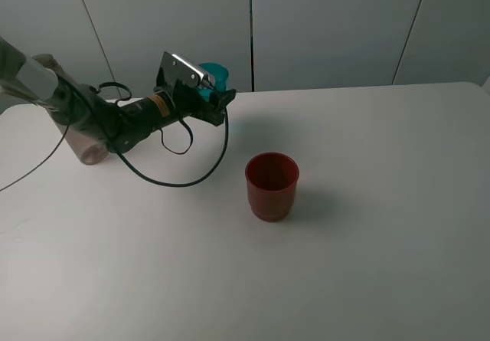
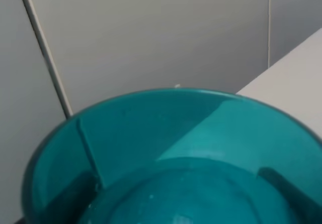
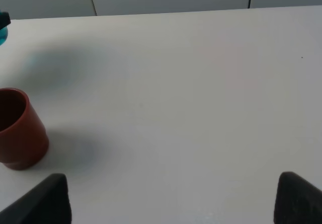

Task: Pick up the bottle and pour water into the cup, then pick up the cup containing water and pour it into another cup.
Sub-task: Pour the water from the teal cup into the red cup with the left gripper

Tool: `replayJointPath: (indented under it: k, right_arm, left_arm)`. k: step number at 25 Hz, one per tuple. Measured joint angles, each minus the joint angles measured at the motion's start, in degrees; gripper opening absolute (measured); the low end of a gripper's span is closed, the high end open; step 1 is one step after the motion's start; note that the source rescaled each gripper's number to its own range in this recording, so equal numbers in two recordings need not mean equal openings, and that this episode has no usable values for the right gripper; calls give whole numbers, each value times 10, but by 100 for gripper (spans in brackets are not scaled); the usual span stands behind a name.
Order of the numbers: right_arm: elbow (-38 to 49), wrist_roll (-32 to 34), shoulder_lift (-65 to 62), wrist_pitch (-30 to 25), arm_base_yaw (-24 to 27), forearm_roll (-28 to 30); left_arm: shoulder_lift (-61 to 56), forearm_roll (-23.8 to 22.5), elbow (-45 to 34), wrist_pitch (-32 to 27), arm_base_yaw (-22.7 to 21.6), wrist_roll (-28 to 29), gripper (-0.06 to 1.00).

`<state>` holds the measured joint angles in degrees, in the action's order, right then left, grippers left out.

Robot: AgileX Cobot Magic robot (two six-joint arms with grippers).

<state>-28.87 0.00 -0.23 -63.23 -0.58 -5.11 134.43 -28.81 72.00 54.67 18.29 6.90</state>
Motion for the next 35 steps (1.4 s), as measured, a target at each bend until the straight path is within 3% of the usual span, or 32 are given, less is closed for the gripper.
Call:
replayJointPath:
  k: [16,24,35]
  right_arm:
    - [0,0,0,0,0,0]
    - [0,0,0,0,0,0]
    - [0,0,0,0,0,0]
  left_arm:
    - [-165,-14,-134,-42,0,5,8]
    - [-244,-78,-153,-119,0,5,8]
    - [-263,-136,-153,-172,33,3,8]
